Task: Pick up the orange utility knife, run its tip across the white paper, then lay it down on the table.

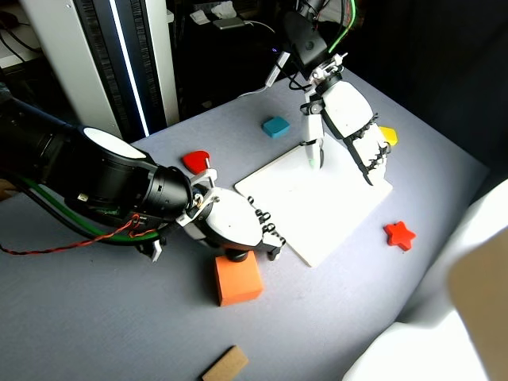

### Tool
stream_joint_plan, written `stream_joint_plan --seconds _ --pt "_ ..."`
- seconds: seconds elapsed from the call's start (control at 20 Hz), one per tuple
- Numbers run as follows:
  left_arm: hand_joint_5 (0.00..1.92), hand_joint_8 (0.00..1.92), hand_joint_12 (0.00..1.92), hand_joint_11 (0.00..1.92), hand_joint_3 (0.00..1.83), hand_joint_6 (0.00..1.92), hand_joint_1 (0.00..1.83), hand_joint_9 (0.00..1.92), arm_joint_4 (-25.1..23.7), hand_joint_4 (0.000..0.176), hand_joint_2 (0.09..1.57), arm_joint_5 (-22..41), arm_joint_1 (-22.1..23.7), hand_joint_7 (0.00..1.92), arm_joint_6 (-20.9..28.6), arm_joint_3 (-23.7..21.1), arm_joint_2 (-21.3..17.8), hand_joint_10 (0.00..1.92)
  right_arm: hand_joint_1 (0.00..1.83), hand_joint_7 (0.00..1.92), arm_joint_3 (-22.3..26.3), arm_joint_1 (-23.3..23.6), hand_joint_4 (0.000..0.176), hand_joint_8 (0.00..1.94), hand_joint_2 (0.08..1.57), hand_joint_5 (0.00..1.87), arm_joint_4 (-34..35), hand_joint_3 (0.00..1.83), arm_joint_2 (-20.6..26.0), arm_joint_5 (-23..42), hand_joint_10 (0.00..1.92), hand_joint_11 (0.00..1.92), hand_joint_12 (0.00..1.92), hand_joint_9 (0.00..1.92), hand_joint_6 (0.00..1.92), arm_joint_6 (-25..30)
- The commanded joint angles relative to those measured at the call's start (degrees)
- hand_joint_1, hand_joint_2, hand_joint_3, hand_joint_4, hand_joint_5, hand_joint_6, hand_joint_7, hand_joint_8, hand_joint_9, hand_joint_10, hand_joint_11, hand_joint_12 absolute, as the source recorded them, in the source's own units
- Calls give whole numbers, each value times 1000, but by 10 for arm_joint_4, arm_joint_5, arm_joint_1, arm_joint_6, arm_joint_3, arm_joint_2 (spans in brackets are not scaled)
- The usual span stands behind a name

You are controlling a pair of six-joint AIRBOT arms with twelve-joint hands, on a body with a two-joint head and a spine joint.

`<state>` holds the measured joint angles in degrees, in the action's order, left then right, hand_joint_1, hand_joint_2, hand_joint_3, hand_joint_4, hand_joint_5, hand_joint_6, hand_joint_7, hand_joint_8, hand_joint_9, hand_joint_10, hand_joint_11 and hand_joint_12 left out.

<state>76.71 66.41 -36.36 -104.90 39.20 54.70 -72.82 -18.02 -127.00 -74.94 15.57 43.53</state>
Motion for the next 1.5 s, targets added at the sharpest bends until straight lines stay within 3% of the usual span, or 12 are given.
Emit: stream_joint_plan --seconds 0.0,0.05,0.1,0.15,0.2,0.25,0.9,1.0,1.05,1.15,1.2,1.45 --pt "21 3 669 0 1 3 259 162 -38 29 1279 46 3 108 -1 0 -7 10 1092 846 -2 -5 0 1870 1266 714 -12 6 7 -8 1874 622 1915 780 1450 -3" --pt "24 8 671 0 1 4 256 171 -38 30 1278 49 3 123 -1 0 -7 13 1292 1081 -1 -5 0 1927 1221 923 -12 0 8 -10 1912 901 1920 1056 1827 -3" --pt "4 3 622 0 3 0 233 154 -38 35 1284 49 3 97 -1 0 -7 5 1466 1394 0 -5 0 1938 1224 1198 -12 0 8 -12 1919 1293 1921 1417 1902 -3" --pt "0 3 611 0 2 0 228 154 -38 38 1283 49 3 94 -1 0 -7 4 1539 1548 3 -5 97 1940 1245 1360 -12 0 9 -14 1921 1501 1921 1589 1917 -3" --pt "0 3 602 0 1 0 233 156 -38 37 1282 50 3 96 -1 0 -7 4 1589 1615 6 -5 160 1941 1291 1426 -12 0 10 -17 1921 1680 1921 1679 1920 -3" --pt "0 1 572 0 0 0 236 149 -38 40 1282 50 3 80 -1 0 -7 1 1550 1642 9 -3 173 1941 1308 1463 -12 0 12 -20 1921 1767 1921 1731 1921 -3" --pt "12 1 639 0 2 0 224 155 -38 31 1290 50 3 89 1 12 -7 0 1517 1538 47 67 176 1941 1297 1366 5 0 39 -32 1921 1719 1921 1677 1921 33" --pt "6 0 640 0 2 1 228 143 -35 32 1291 49 2 88 2 20 -7 0 1513 1527 21 91 176 1941 1293 1368 55 0 43 66 1921 1716 1921 1671 1921 -63" --pt "6 2 638 0 3 1 226 144 -29 28 1293 42 0 91 2 33 -7 1 1512 1523 -2 105 176 1941 1288 1363 153 0 42 95 1921 1712 1921 1666 1921 -168" --pt "6 2 638 0 3 1 226 144 -25 28 1293 40 -1 91 2 48 -7 1 1512 1523 -17 114 176 1941 1288 1363 186 0 38 105 1921 1712 1921 1666 1921 -210" --pt "10 4 624 0 3 2 235 154 -24 25 1295 38 -1 100 2 58 -7 5 1498 1520 -30 114 176 1941 1288 1355 234 0 34 117 1921 1702 1921 1657 1921 -277" --pt "18 1 661 0 0 1 244 156 -24 27 1295 8 2 94 4 110 -8 3 1490 1508 -117 95 176 1941 1277 1339 536 0 -20 190 1921 1687 1921 1641 1921 -710"
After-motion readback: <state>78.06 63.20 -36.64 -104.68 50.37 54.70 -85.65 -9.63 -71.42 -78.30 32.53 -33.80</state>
